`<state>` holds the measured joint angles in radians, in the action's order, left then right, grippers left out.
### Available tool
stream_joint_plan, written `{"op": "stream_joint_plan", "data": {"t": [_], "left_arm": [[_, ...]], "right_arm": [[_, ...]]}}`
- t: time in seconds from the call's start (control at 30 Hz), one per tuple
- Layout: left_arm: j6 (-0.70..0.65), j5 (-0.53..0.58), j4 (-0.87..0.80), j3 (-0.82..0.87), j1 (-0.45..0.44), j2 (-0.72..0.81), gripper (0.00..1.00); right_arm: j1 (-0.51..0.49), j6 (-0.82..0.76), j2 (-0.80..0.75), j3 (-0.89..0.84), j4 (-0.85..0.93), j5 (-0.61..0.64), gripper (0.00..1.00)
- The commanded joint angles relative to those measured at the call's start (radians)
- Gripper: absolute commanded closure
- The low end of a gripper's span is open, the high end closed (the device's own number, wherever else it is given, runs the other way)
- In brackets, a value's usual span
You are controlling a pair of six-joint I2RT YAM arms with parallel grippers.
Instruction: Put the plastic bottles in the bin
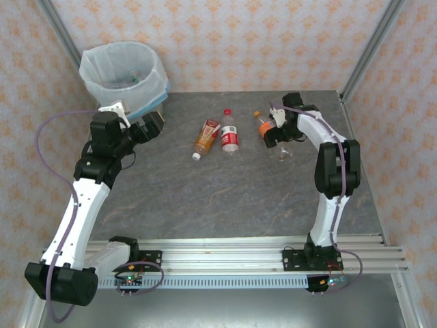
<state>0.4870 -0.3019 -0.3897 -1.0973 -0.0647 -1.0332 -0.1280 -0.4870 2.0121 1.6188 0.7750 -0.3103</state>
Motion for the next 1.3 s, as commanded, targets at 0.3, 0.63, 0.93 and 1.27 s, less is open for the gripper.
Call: {"op": "stream_joint_plan", "data": {"t": [0.3, 0.63, 0.93, 1.27], "left_arm": [[-0.061, 0.073, -0.027, 0.032, 0.002, 0.019, 0.0], [-0.049, 0.056, 0.004, 0.024, 0.002, -0.037, 0.0], [-0.044, -0.009, -0.091, -0.078, 0.002, -0.123, 0.0], [0.098, -0.119, -0.163, -0.199, 0.0, -0.24, 0.0]], "right_arm": [[-0.009, -0.039, 0.064, -0.038, 0.03, 0.065, 0.18], [-0.016, -0.065, 0.098, -0.058, 0.038, 0.154, 0.19], [-0.04, -0.024, 0.072, -0.086, 0.002, 0.177, 0.44], [-0.052, 0.057, -0.099, -0.268, -0.142, 0.16, 0.63]]}}
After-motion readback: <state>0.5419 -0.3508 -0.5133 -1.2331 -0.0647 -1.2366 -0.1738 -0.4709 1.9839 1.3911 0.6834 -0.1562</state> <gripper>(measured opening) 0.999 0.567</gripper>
